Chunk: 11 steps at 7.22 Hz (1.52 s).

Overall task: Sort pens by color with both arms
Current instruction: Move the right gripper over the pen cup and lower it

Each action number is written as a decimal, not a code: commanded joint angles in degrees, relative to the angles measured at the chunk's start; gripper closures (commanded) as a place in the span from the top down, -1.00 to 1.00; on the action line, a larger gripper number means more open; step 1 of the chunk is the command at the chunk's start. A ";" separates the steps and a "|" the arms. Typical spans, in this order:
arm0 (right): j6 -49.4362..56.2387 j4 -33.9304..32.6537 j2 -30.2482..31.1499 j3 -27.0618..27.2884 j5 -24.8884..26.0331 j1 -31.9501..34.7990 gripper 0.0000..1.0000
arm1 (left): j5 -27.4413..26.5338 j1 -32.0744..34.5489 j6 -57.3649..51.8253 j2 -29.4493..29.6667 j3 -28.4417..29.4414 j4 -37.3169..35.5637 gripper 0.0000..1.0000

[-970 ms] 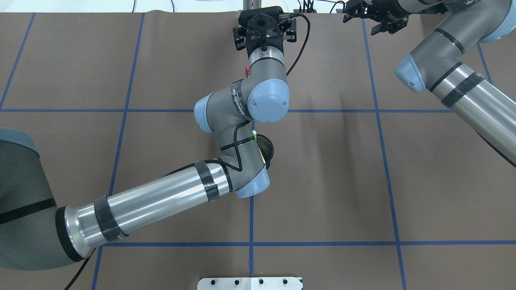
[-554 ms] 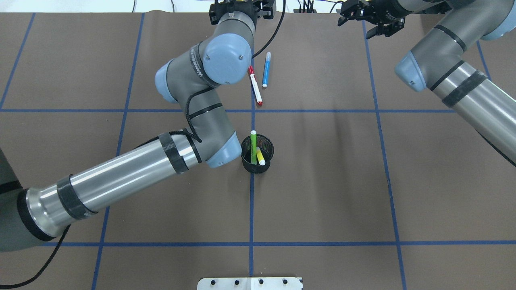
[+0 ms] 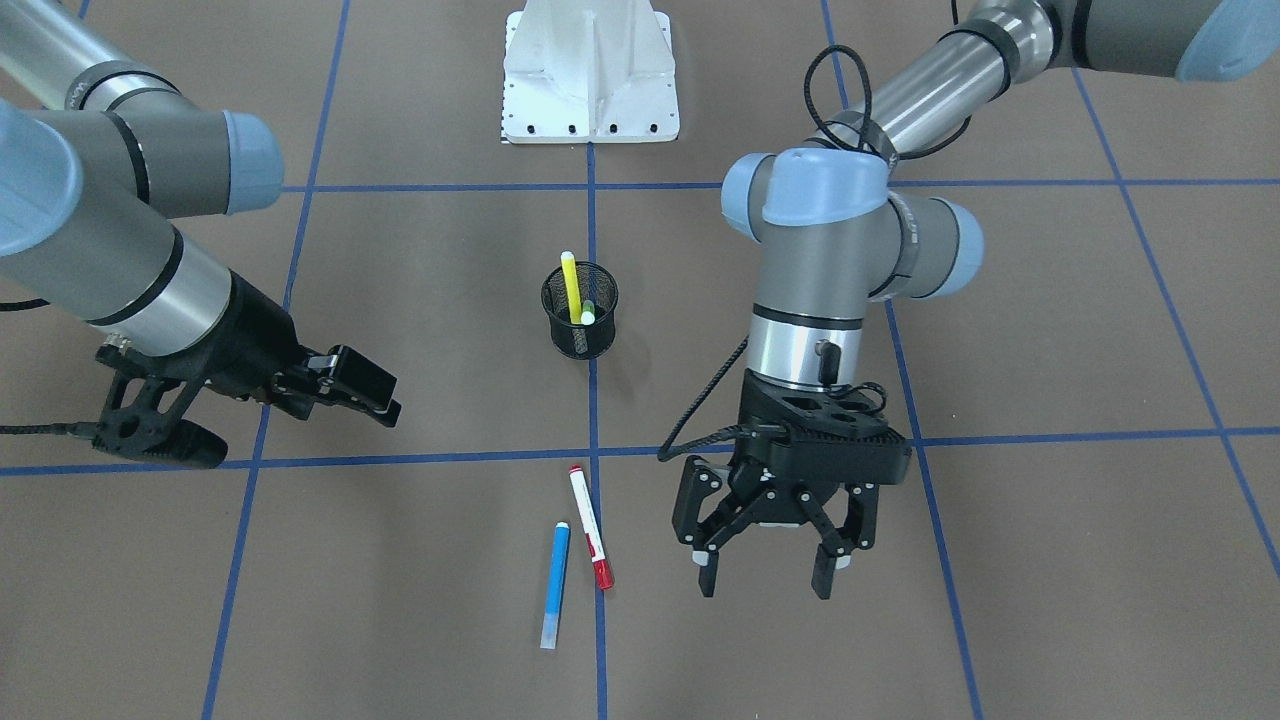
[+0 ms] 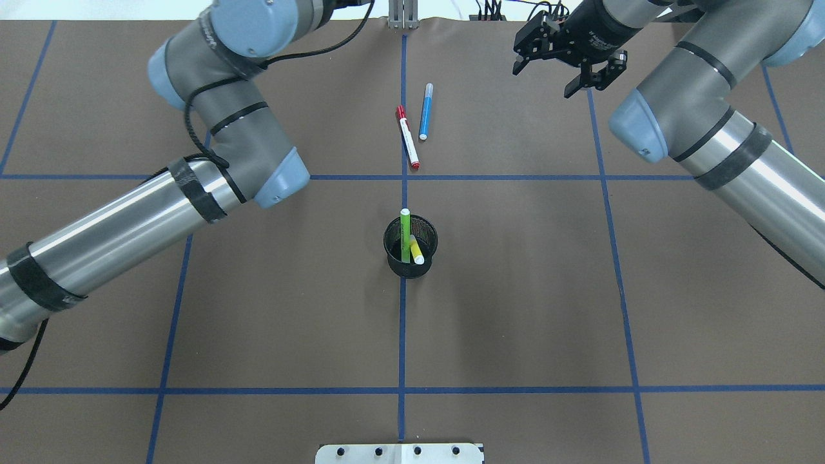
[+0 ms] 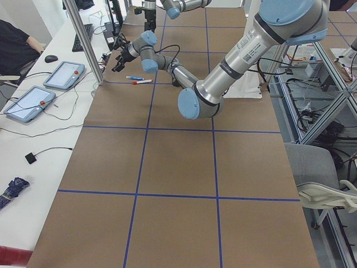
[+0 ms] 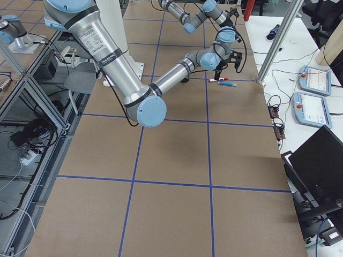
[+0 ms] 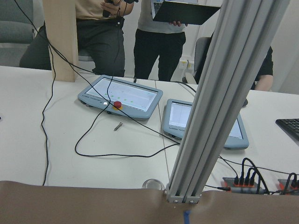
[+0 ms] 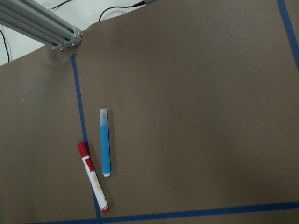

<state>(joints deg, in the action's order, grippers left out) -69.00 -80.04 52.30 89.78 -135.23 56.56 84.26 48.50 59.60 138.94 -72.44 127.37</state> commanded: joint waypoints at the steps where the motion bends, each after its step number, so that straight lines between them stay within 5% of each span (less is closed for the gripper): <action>1: 0.01 -5.03 -0.10 1.53 -2.75 -3.90 1.00 | 10.70 4.92 -4.12 -5.14 -0.95 0.68 1.00; 4: 0.62 -13.72 -3.60 2.24 -1.71 -10.30 1.00 | 22.33 9.86 -6.24 -10.08 -3.93 1.21 1.00; 6: 0.71 -18.45 -8.94 -0.64 0.22 -14.18 1.00 | 22.88 9.86 -8.17 -11.75 -4.11 1.21 1.00; 8: 0.88 -21.65 -18.77 -11.24 4.00 -18.05 1.00 | 22.97 9.86 -8.27 -12.46 -4.02 2.08 1.00; 11: 2.90 -21.65 -20.14 -13.58 4.63 -18.42 0.81 | 22.97 9.77 -8.27 -12.81 -4.02 2.79 1.00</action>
<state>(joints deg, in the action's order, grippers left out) -66.82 -101.64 32.45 76.84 -130.77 38.27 107.22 58.31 51.39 126.18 -76.47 130.00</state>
